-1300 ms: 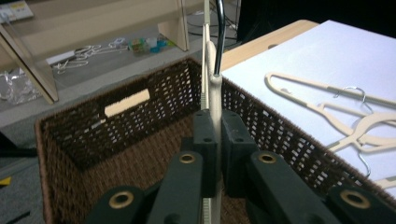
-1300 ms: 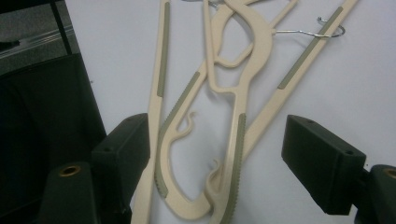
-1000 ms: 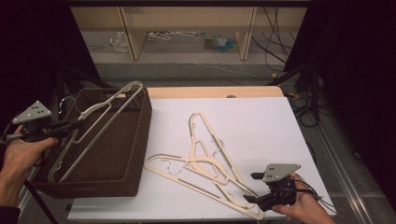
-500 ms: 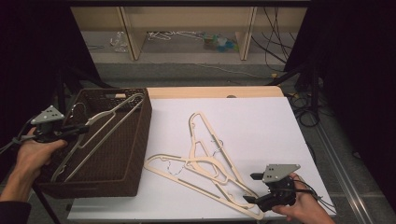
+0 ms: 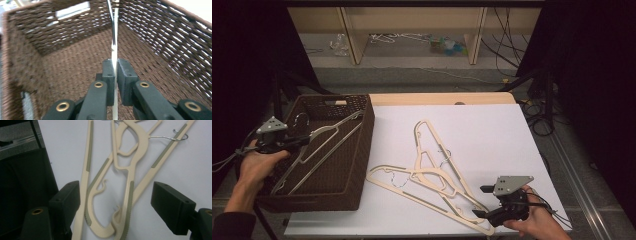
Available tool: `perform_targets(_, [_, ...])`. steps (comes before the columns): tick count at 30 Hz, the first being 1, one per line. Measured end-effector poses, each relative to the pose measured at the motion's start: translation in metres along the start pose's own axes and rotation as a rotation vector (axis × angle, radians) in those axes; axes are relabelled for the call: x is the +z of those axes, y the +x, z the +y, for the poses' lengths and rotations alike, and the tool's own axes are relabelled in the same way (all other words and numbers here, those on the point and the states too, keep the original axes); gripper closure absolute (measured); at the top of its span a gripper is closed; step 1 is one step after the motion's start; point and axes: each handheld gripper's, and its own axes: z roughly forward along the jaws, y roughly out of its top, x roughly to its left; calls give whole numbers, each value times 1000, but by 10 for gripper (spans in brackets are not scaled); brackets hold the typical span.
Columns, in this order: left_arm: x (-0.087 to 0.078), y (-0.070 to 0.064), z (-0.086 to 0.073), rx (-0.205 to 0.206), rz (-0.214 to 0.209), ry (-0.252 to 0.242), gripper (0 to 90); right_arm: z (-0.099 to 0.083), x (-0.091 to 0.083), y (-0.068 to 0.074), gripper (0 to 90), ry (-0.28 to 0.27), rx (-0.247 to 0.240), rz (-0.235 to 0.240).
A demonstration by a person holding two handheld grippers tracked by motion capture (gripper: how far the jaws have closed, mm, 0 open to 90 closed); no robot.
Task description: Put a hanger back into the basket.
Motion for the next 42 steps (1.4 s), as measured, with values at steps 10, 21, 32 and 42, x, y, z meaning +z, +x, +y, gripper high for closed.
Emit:
perform_targets(10, [-2, -1, -3, -57, 137, 48, 640, 0, 1, 0, 246, -3, 1, -1])
perform_targets(21, [-14, -38, 10, -141, 47, -126, 480, 0, 1, 0, 239, -13, 6, -14])
perform_targets(32, [-24, -125, 31, -82, -154, -299, 354, -1, 0, -3, 219, -98, 50, -72])
perform_targets(42, [-18, -196, 31, 24, -286, -386, 284, -1, -3, -8, 192, -189, 98, -131])
